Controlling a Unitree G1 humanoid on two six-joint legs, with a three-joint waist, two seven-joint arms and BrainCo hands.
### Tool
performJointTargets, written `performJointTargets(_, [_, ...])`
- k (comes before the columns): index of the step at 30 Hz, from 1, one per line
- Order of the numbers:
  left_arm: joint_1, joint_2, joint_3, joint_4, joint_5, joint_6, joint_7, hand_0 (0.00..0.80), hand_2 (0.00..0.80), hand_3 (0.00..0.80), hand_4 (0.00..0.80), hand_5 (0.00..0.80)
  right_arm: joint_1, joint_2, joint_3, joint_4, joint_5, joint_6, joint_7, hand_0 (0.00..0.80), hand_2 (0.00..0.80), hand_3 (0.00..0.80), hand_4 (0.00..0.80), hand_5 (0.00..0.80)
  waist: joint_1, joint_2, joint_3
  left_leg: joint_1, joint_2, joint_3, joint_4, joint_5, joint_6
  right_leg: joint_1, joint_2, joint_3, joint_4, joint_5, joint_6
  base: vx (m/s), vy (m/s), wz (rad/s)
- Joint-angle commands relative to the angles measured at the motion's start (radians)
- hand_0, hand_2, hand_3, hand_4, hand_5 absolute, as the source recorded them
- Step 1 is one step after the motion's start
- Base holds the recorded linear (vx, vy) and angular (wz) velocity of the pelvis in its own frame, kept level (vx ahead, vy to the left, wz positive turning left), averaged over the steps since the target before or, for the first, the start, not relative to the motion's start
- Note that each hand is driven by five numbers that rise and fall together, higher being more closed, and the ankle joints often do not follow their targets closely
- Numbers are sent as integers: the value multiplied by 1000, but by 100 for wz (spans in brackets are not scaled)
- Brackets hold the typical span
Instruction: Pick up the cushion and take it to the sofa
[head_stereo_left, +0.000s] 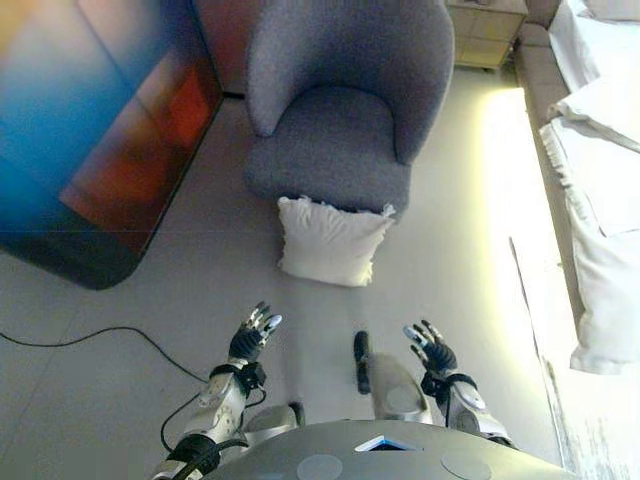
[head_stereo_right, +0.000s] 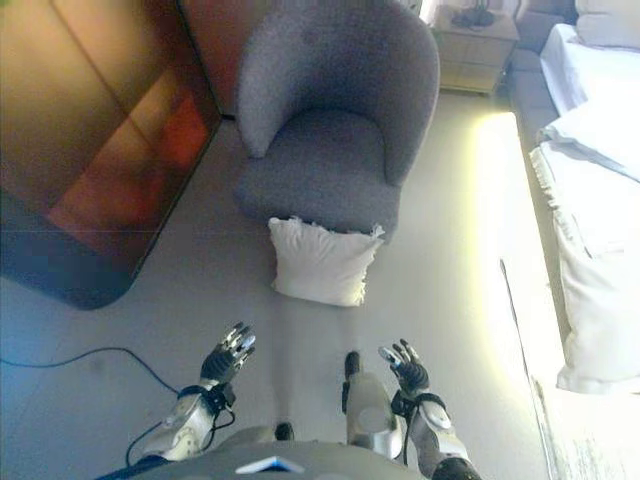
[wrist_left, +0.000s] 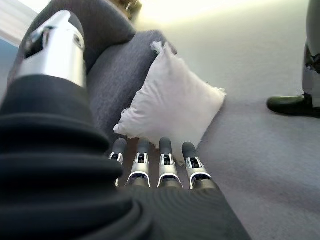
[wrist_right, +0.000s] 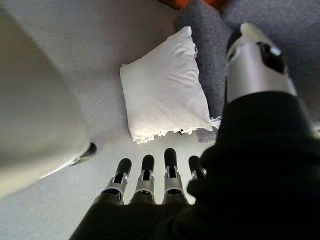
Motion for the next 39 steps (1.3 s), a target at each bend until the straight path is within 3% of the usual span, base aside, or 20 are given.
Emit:
performJointTargets(1, [-16,30,39,-46,12,-24,-46,0,0,0,0,0,-27,19,8,-45,19,-42,18,0,0,0,0,0,-4,-45,-27,46,-23,45,131,122,27,56,-16,26,-185,125,50,341,-236,7])
performJointTargets(5, [-67,24,19,-47,-1,-19,-24,0,0,0,0,0,-32,-4,25,-49,2,-41,29,0,0,0,0,0,-19,-46,-52,2,40,64,324,287,-19,108,33,45,-190,72,-8,316,-240,-15])
performJointTargets(8, [-108,17,0,-61,-18,-4,20,0,0,0,0,0,-46,-23,33,-41,-8,-44,33,0,0,0,0,0,-13,-73,-51,-126,28,81,585,308,-10,148,39,64,-174,36,-48,279,-255,-11])
performJointTargets(10, [-116,25,-7,-85,-30,16,32,0,0,0,0,0,-47,-30,29,-44,5,-55,38,0,0,0,0,0,-3,-86,-40,-214,48,97,637,274,6,182,39,70,-171,18,-58,221,-147,-18])
performJointTargets(13, [-119,33,-9,-98,-28,27,48,0,0,0,0,0,-53,-19,17,-47,10,-61,41,0,0,0,0,0,16,-92,-24,-252,65,106,476,249,27,219,42,74,-160,-24,-51,187,-4,-12])
performJointTargets(16, [-134,41,7,-102,-34,44,51,0,0,0,0,0,-54,-8,11,-59,9,-55,26,0,0,0,0,0,34,-79,-9,-292,79,85,253,297,12,257,56,107,-155,-70,-34,159,83,-12])
performJointTargets(23, [-94,34,39,-169,-46,48,81,0,0,0,0,0,-42,-32,-7,-98,5,-20,20,0,0,0,0,0,82,-47,16,-350,93,-29,-55,356,-28,358,70,201,-165,-130,-9,215,113,-26])
performJointTargets(28, [-71,32,74,-145,-65,24,77,0,0,0,0,0,-44,-48,-11,-103,-10,1,46,0,0,0,0,0,91,-34,14,-348,87,-25,-37,338,-26,373,62,198,-123,-170,-10,200,116,-48])
performJointTargets(33, [-56,43,73,-146,-60,12,80,0,0,0,0,0,-27,-51,-13,-125,-5,6,42,0,0,0,0,0,90,-22,9,-345,57,-4,-7,307,-17,350,50,170,-79,-188,-6,198,168,-32])
performJointTargets(39, [-23,66,75,-135,-38,8,50,0,0,0,0,0,-32,-23,-15,-123,36,-13,27,0,0,0,0,0,120,-22,11,-333,-2,-21,4,267,17,334,-4,113,-54,-174,34,171,179,16])
